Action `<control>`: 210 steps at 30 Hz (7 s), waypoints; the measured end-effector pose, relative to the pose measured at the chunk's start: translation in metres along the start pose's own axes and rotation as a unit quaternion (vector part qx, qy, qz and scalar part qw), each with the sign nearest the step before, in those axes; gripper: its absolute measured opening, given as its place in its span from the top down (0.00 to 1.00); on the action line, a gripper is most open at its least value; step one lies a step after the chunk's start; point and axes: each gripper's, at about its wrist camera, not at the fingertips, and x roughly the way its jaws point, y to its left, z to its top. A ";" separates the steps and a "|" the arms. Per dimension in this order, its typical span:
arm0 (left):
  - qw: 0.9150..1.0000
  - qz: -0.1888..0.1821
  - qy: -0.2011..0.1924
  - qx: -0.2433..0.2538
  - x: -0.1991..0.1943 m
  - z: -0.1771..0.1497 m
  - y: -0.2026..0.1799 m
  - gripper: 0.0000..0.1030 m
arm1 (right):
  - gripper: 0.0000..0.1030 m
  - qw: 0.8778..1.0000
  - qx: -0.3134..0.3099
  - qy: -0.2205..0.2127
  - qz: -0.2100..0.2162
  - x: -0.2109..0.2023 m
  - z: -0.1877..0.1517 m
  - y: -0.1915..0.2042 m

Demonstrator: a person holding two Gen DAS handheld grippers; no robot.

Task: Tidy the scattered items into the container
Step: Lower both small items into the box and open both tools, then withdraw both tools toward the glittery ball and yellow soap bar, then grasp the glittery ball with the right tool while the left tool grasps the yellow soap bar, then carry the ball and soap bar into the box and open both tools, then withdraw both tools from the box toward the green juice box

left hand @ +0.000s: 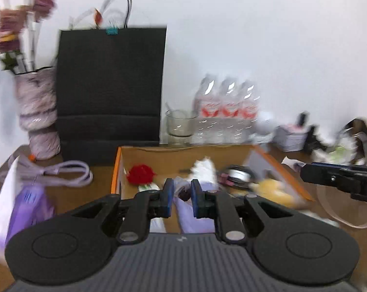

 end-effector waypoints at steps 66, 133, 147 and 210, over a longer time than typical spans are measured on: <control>0.999 0.040 0.002 -0.033 -0.201 -0.222 -0.066 0.00 | 0.05 0.998 -0.008 0.027 -0.054 -0.163 -0.191 0.051; 0.992 0.077 -0.086 -0.049 -0.272 -0.264 -0.061 0.68 | 0.60 0.998 -0.046 -0.034 0.003 -0.183 -0.204 0.095; 0.993 0.050 -0.095 -0.045 -0.214 -0.208 -0.045 0.68 | 0.60 0.998 -0.039 -0.039 -0.014 -0.166 -0.174 0.081; 0.988 0.122 -0.096 -0.007 -0.134 -0.016 -0.055 0.00 | 0.02 0.993 -0.052 -0.029 -0.106 -0.038 0.029 0.024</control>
